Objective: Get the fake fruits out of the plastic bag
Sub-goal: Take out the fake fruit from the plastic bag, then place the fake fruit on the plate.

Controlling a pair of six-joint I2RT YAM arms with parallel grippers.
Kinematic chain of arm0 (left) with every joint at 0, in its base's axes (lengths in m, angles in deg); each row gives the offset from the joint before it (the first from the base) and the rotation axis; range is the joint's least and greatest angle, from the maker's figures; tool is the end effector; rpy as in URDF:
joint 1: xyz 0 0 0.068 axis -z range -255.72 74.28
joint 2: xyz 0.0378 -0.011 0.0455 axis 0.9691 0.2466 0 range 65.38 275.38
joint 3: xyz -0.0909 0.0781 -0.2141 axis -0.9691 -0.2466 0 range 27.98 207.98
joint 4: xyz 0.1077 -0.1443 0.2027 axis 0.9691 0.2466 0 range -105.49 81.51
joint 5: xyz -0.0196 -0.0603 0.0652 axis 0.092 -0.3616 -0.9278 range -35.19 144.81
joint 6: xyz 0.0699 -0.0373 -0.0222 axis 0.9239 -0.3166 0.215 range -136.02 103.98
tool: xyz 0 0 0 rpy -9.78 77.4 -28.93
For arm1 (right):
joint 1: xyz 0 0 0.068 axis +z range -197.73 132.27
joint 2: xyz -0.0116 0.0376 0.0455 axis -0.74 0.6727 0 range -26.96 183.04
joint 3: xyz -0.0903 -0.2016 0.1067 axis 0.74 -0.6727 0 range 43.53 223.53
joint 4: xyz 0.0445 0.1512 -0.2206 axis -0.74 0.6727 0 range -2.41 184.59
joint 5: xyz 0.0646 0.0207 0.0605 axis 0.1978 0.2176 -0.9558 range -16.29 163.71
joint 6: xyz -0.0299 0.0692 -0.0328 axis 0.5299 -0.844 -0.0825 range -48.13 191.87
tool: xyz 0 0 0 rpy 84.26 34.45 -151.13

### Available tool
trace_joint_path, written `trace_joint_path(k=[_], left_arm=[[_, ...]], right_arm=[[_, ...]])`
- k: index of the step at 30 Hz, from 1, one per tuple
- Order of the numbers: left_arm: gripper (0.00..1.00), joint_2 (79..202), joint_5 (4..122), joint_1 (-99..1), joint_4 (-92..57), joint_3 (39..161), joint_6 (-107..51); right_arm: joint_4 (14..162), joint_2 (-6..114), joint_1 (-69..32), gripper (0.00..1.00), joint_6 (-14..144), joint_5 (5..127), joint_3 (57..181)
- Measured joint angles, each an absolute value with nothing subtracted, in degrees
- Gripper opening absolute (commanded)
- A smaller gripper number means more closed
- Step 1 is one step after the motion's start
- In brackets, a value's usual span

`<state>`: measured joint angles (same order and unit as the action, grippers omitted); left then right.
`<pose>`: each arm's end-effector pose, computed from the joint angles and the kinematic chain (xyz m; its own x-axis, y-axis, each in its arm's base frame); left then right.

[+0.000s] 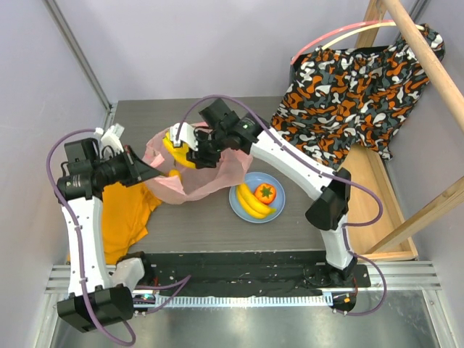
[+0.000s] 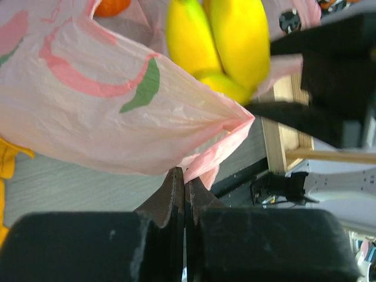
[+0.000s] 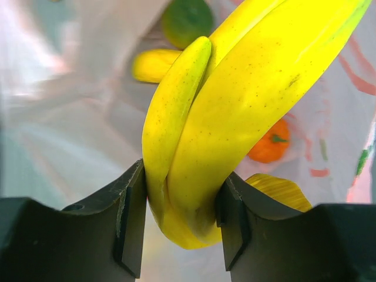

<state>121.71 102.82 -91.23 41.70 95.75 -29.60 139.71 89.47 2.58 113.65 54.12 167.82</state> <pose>0.2193 0.0056 0.3315 -0.7463 -0.3701 -0.5532 0.1498 0.7165 -0.6813 0.2822 0.3775 0.3201 0.2528 -0.6783 -0.6900 -0.9519 -0.0469 -0.3027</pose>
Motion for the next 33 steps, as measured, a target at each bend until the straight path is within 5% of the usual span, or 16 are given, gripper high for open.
trace_joint_path(k=[11,20,27,33], left_arm=[[0.0,127.2,100.3,-91.2,34.2,95.7,-34.0],[0.0,127.5,99.8,-91.2,32.1,95.7,-35.4],[0.0,127.7,99.8,-91.2,31.4,95.7,-35.9],[0.0,127.8,99.9,-91.1,31.0,95.6,-36.7]], right_arm=[[151.1,79.2,1.1,0.19,105.7,47.6,167.5],[155.4,61.3,-17.1,0.22,102.8,48.4,154.5],[159.7,64.5,-23.6,0.24,101.9,41.8,146.4],[158.2,69.7,-21.7,0.27,95.1,31.5,153.4]])
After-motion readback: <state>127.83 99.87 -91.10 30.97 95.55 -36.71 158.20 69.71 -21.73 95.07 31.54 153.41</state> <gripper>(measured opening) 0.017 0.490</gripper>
